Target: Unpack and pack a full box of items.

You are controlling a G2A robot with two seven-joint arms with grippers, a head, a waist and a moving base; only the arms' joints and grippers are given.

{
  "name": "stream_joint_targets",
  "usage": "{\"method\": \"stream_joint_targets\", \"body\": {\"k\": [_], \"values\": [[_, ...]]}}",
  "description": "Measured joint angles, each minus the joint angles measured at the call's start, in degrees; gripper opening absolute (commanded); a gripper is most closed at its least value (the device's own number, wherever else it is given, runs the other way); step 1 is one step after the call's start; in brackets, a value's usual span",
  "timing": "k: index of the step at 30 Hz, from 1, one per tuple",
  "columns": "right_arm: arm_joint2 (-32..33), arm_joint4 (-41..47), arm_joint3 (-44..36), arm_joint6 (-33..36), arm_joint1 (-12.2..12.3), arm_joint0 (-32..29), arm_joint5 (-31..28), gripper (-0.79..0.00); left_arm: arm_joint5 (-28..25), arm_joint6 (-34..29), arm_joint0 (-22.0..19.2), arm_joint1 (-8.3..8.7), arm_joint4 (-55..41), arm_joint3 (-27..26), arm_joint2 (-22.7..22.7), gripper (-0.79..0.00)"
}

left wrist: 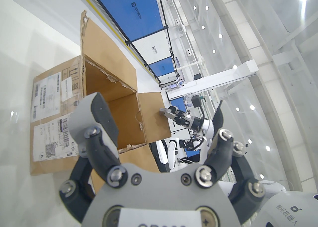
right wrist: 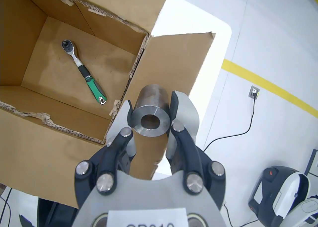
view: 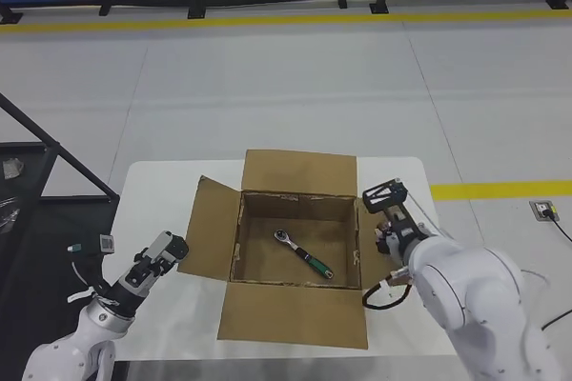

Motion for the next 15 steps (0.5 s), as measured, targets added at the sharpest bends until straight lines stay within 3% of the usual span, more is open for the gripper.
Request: {"method": "stream_joint_targets", "body": {"k": [10, 15], "values": [[2.3, 8.3, 13.5, -3.3, -0.4, 2.0, -1.2, -0.785, 0.2, -0.2, -0.6, 0.42, -0.8, 0.8, -0.2, 0.000], [2.5, 10.4, 16.6, -5.5, -0.5, 2.2, -1.9, -0.785, 0.3, -0.2, -0.8, 0.61, -0.9, 1.0, -0.2, 0.000]]}}
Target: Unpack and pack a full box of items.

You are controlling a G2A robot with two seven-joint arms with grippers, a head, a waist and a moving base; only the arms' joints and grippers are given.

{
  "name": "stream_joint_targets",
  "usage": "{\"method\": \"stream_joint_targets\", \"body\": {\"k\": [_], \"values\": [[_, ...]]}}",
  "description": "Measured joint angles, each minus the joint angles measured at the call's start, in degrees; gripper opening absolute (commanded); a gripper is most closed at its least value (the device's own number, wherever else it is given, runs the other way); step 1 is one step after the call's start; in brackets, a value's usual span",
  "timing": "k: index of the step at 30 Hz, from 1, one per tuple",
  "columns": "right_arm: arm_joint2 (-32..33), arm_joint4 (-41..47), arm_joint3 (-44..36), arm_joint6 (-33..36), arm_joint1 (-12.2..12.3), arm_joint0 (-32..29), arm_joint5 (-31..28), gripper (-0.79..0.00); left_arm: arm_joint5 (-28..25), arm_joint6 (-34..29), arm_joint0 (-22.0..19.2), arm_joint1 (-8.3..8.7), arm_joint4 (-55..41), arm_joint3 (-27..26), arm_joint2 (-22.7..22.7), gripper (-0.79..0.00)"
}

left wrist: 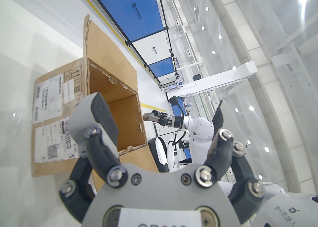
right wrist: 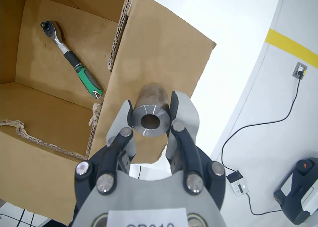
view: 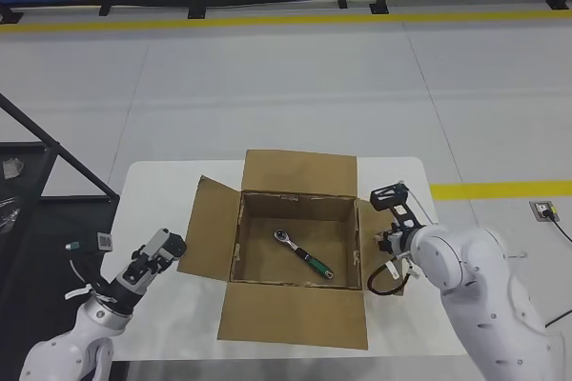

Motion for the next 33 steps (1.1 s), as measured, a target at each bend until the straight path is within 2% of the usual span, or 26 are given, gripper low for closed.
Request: {"method": "stream_joint_targets", "body": {"k": [8, 21, 27, 33], "values": [[-1.0, 1.9, 2.8, -1.8, -0.2, 1.1, -1.4, -0.785, 0.0, 0.3, -0.1, 0.25, -0.3, 0.6, 0.2, 0.000], [3.2, -3.7, 8.0, -0.4, 0.4, 3.4, 3.7, -0.785, -0.2, 1.1, 0.2, 0.59, -0.7, 0.8, 0.5, 0.000], [7.2, -2.5, 13.2, -4.9, 0.9, 3.4, 3.6, -0.785, -0.2, 1.4, 0.3, 0.76, -0.8, 0.7, 0.5, 0.000], [8.8, 1.4, 24.1, -9.4, 0.8, 6.1, 2.2, -0.785, 0.0, 1.8, 0.5, 0.90, -0.7, 0.7, 0.6, 0.000]]}}
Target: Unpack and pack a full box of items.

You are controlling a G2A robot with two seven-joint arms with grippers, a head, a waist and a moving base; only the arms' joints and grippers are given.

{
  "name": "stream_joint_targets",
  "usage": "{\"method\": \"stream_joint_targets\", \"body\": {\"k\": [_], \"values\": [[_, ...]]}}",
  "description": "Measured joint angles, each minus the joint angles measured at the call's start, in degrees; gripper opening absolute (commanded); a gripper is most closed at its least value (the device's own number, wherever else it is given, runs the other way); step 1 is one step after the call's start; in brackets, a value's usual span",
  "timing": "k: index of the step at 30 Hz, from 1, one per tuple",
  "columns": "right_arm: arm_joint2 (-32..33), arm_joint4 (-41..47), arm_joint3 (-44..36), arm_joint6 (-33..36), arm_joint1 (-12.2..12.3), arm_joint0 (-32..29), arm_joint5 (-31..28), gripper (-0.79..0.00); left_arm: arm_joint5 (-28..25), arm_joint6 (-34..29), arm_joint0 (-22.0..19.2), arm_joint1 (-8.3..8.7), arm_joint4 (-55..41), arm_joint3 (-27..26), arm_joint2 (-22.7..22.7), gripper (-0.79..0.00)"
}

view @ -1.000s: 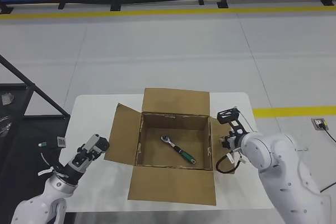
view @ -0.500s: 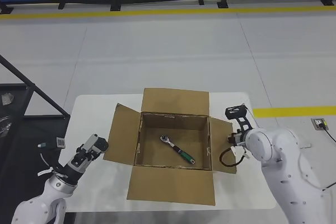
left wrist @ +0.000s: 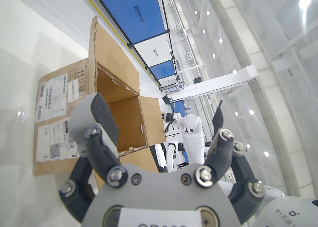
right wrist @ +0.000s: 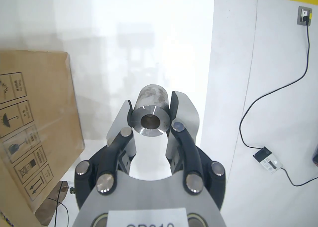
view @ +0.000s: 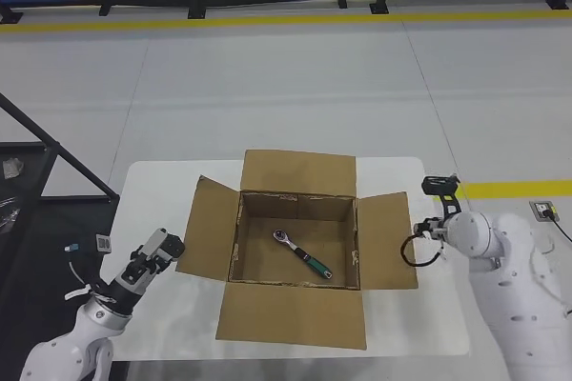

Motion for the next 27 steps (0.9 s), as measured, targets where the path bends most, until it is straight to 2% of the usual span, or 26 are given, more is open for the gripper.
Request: {"method": "stream_joint_targets", "body": {"k": [8, 19, 27], "values": [[-0.8, 4.3, 14.4, -7.3, -0.4, 4.7, -3.3, -0.785, 0.3, 1.1, 0.3, 0.16, 0.3, -0.2, 0.1, 0.000], [-6.6, 3.1, 25.2, -7.4, -1.7, 11.1, -4.6, -0.785, 0.7, 2.2, 0.8, 0.31, 1.0, -1.0, 0.8, 0.000], [-9.1, 4.6, 32.4, -10.6, -2.7, 13.8, -5.2, -0.785, 0.6, 2.9, 1.5, 0.44, 1.3, -1.5, 0.7, 0.000]]}}
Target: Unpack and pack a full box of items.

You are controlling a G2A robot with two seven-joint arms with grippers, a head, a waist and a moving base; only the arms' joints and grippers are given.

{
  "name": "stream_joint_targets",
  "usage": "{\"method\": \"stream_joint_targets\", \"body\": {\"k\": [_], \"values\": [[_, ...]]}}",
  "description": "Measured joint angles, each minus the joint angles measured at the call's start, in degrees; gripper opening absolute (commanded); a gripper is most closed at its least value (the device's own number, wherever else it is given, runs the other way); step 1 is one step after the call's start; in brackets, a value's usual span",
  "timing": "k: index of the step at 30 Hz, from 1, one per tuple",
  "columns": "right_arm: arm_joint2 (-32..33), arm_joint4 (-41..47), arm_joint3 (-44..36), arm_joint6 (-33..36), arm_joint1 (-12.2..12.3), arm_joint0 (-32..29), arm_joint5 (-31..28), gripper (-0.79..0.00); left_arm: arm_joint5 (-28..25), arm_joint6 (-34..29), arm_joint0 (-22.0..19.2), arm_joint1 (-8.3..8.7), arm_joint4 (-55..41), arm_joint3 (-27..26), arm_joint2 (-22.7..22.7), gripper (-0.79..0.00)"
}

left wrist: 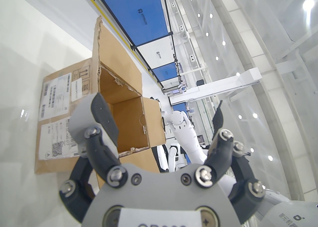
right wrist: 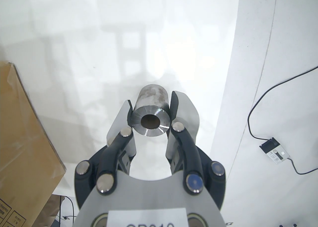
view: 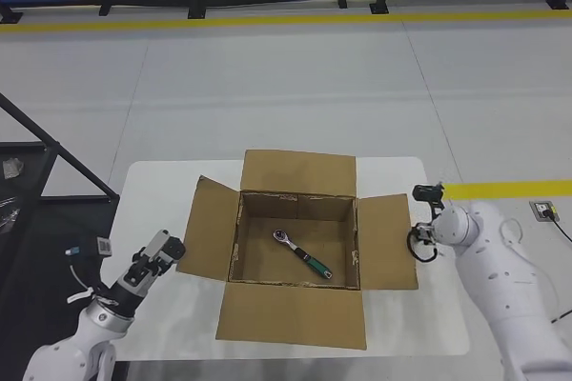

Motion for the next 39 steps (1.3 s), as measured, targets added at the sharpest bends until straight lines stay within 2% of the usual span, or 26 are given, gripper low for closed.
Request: {"method": "stream_joint_targets", "body": {"k": [6, 8, 11, 12, 14, 15, 18, 24, 29, 33, 39], "values": [[-1.0, 1.9, 3.6, -2.4, -0.6, 0.9, -1.6, -0.767, 0.3, 0.2, 0.3, 0.12, 0.3, -0.6, -0.1, 0.000], [-1.3, 2.2, 4.7, -3.1, -0.7, 1.2, -1.7, -0.563, 0.3, 0.3, 0.3, 0.16, 0.4, -0.8, -0.1, 0.000], [-1.8, 2.3, 5.9, -3.6, -1.0, 1.8, -1.7, -0.394, 0.4, 0.3, 0.4, 0.22, 0.5, -1.0, -0.1, 0.000], [-1.9, 2.4, 6.2, -3.8, -1.0, 1.9, -1.7, -0.234, 0.4, 0.3, 0.4, 0.24, 0.6, -1.0, 0.0, 0.000], [-2.1, 2.5, 6.7, -4.2, -1.1, 2.2, -1.7, -0.077, 0.5, 0.3, 0.4, 0.28, 0.6, -1.0, 0.0, 0.000], [-2.2, 2.5, 6.8, -4.4, -1.1, 2.2, -1.7, -0.043, 0.5, 0.3, 0.5, 0.29, 0.7, -1.0, 0.1, 0.000], [-2.4, 2.4, 6.8, -4.8, -1.2, 2.6, -1.3, 0.000, 0.6, 0.4, 0.5, 0.34, 0.8, -1.1, 0.1, 0.000], [-2.3, 1.6, 4.7, -5.1, -0.9, 2.3, 0.3, 0.000, 0.5, 0.6, 0.5, 0.43, 0.8, -1.2, 0.2, 0.000], [-1.0, 0.1, -1.0, -4.3, 0.0, 0.5, 2.3, 0.000, 0.6, 1.0, 0.5, 0.50, 0.9, -1.5, 0.2, 0.000], [1.6, -1.5, -10.1, -2.6, 1.3, -3.0, 3.6, 0.000, 0.5, 2.8, 0.6, 0.56, 1.6, -1.9, -0.8, 0.000], [7.9, -4.4, -31.3, 2.2, 3.6, -12.9, 6.1, 0.000, 2.1, 7.2, 0.8, 0.68, 3.0, -2.3, -4.1, 0.000]]}}
